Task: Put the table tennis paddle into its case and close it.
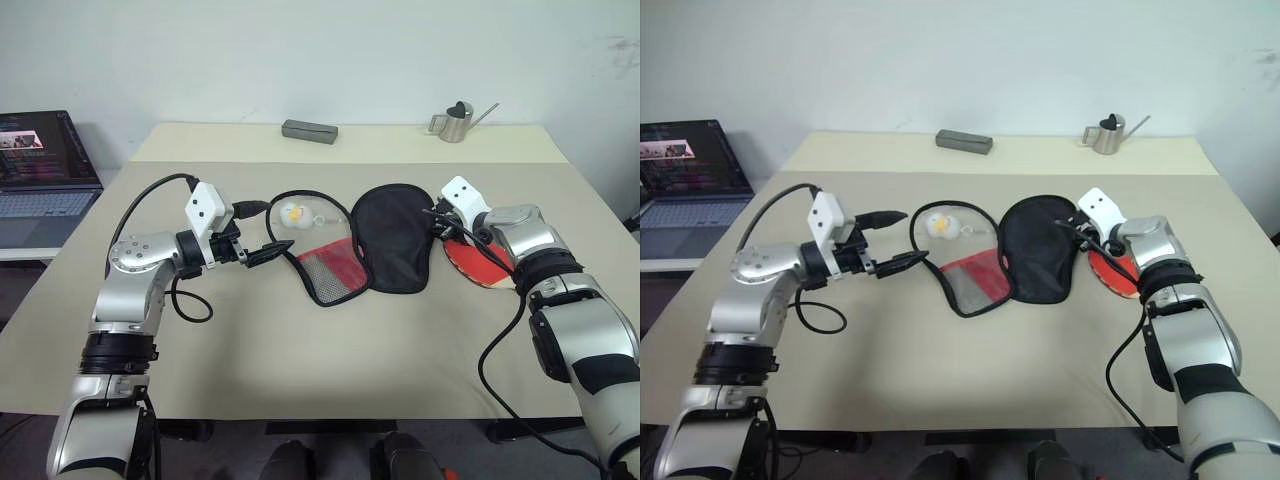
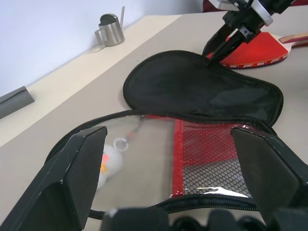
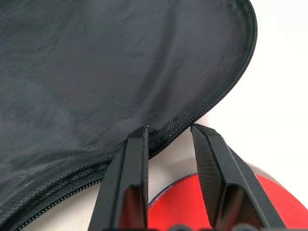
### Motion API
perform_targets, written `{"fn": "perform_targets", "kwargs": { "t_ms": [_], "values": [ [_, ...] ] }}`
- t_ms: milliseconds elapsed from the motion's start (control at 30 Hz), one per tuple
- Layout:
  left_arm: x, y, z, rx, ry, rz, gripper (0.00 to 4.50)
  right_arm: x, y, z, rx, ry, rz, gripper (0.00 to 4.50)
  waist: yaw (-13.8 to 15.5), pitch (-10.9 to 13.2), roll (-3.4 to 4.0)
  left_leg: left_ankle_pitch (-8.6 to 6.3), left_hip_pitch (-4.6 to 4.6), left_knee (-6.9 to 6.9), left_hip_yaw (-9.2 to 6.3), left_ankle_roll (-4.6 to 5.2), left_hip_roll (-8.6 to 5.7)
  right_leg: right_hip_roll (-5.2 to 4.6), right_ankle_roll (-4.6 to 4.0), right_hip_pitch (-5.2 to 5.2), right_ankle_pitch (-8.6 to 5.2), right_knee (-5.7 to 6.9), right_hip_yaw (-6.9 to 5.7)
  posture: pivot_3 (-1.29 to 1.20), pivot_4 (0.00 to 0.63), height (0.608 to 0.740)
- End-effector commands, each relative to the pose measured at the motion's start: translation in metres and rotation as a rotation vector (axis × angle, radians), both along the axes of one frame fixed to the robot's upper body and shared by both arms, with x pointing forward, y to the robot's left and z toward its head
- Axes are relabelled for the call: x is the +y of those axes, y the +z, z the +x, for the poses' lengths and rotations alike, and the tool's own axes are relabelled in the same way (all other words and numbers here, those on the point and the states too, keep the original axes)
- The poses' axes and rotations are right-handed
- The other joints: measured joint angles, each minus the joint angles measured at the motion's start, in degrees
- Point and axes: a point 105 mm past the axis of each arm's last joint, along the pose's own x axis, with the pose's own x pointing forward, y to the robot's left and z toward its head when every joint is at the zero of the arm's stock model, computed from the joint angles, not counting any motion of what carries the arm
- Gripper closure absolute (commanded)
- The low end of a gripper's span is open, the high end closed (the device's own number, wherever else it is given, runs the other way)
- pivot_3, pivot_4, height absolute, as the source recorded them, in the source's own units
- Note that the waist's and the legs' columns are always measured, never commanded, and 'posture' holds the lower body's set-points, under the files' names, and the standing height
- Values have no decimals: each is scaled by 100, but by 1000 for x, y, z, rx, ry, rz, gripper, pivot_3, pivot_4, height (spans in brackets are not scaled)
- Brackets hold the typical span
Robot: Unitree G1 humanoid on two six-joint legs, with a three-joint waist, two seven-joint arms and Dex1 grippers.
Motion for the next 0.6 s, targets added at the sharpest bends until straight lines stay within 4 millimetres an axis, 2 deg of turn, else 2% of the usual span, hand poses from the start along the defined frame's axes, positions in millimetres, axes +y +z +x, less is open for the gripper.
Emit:
{"fn": "perform_targets", "kwargs": {
  "t_ms": [33,233,367,467,600],
  "values": [
    [-5,14,0,-59,-20,-2,0,-6,22,6,-73,-33,14,2261,0,0,0,0,0,0,0,0,0,0,0,0,0,0,0,0,150,740],
    [-10,13,-1,-51,-45,-12,0,-27,46,8,-152,-111,65,2261,1,0,0,0,-1,0,0,0,0,0,0,0,0,0,1,0,150,740],
    [-14,13,-2,-47,-64,-19,0,-38,61,2,-176,-115,137,2261,3,0,0,0,-1,0,1,0,0,0,0,0,0,-1,1,0,150,740],
    [-17,15,-3,-45,-83,-22,0,-43,69,-9,-177,-79,177,1439,8,0,0,0,-2,-1,1,0,0,0,0,0,0,-1,0,0,150,740],
    [-24,19,-4,-42,-121,-29,0,-51,75,-40,-171,-23,197,72,22,0,0,0,-6,-1,-4,1,1,0,0,0,0,-3,-3,0,150,740]
  ]
}}
